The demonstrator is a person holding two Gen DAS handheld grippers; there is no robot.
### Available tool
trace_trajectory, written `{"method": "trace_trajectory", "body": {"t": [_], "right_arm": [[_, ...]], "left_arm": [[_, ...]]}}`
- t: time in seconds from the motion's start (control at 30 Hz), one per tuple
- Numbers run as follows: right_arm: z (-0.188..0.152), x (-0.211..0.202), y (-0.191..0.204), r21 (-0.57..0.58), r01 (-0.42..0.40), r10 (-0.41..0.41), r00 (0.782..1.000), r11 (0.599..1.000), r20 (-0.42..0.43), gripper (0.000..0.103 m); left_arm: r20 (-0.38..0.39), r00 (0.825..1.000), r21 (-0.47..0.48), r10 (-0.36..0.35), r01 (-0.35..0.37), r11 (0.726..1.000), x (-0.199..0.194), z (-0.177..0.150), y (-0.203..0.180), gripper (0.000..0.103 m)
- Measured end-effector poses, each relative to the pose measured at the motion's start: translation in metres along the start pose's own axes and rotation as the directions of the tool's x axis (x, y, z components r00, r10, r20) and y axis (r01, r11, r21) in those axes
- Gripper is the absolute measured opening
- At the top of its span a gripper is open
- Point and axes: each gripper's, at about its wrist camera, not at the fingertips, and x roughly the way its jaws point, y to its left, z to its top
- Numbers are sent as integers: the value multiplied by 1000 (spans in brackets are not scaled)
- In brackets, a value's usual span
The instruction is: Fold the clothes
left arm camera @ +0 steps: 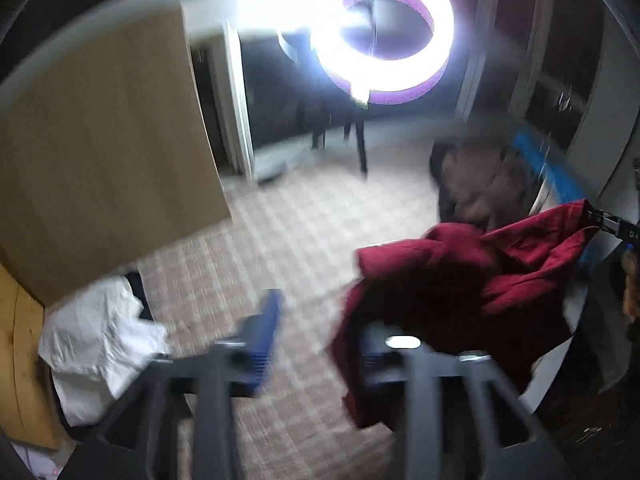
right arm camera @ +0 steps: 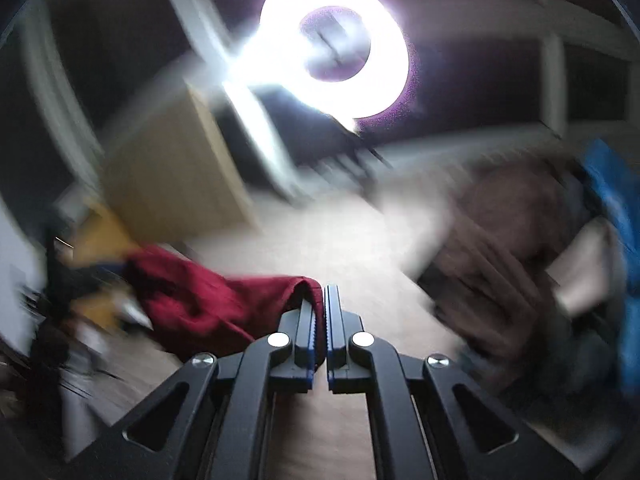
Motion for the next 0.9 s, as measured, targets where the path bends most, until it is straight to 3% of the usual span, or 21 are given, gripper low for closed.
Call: {"method": "trace_trajectory", "body": {"t": [0.03, 0.1, 0.17, 0.23, 0.3, 0.33, 0.37, 0.43, 0.5, 0.6, 0.7, 0.8, 0.83, 0.9], "right_arm": [[-15, 19, -14, -4, 79, -79, 992, 997, -95, 7], [-40, 50, -41, -11, 203, -199, 946, 979, -255, 7], [-50, 58, -66, 64, 211, -182, 934, 975, -306, 7], [-45, 58, -76, 103, 192, -155, 943, 976, -294, 8], [-30, 59, -63, 68, 120, -99, 963, 990, -252, 27], [-21, 63, -53, 33, 70, -60, 969, 997, -239, 53], [-13, 73, -39, -21, 5, -10, 974, 1000, -228, 71], [-1, 98, -16, -127, -98, 71, 977, 987, -200, 72], [7, 137, 0, -186, -147, 103, 968, 971, -229, 72], [10, 199, 18, -194, -234, 155, 923, 953, -352, 72], [1, 240, 38, -266, -247, 114, 894, 932, -433, 72], [-12, 254, 53, -341, -264, 84, 883, 902, -463, 72], [-16, 254, 56, -349, -286, 98, 877, 892, -470, 70], [-23, 249, 61, -370, -318, 119, 874, 873, -472, 52]], "left_arm": [[-36, 999, 3, -10, 10, 1000, 13, -6, -3, 44], [-78, 997, -15, -28, 27, 1000, 35, -22, -1, 43], [-101, 994, -49, -42, 38, 998, 45, -36, 3, 43], [-133, 990, -89, -43, 31, 996, 55, -55, 7, 43], [-178, 982, -134, -61, 37, 990, 65, -74, 11, 43], [-202, 977, -157, -73, 41, 987, 72, -84, 12, 43], [-225, 970, -184, -89, 48, 982, 79, -94, 12, 43], [-256, 958, -238, -131, 69, 969, 89, -110, 6, 43], [-275, 947, -284, -168, 88, 955, 96, -123, -1, 43], [-282, 942, -306, -184, 93, 947, 105, -134, -11, 44], [-300, 943, -305, -144, 49, 951, 116, -134, -16, 44], [-275, 953, -296, -129, 44, 954, 124, -123, -21, 44], [-267, 955, -289, -131, 50, 956, 126, -119, -24, 42], [-270, 953, -266, -137, 64, 962, 131, -112, -29, 38]]}}
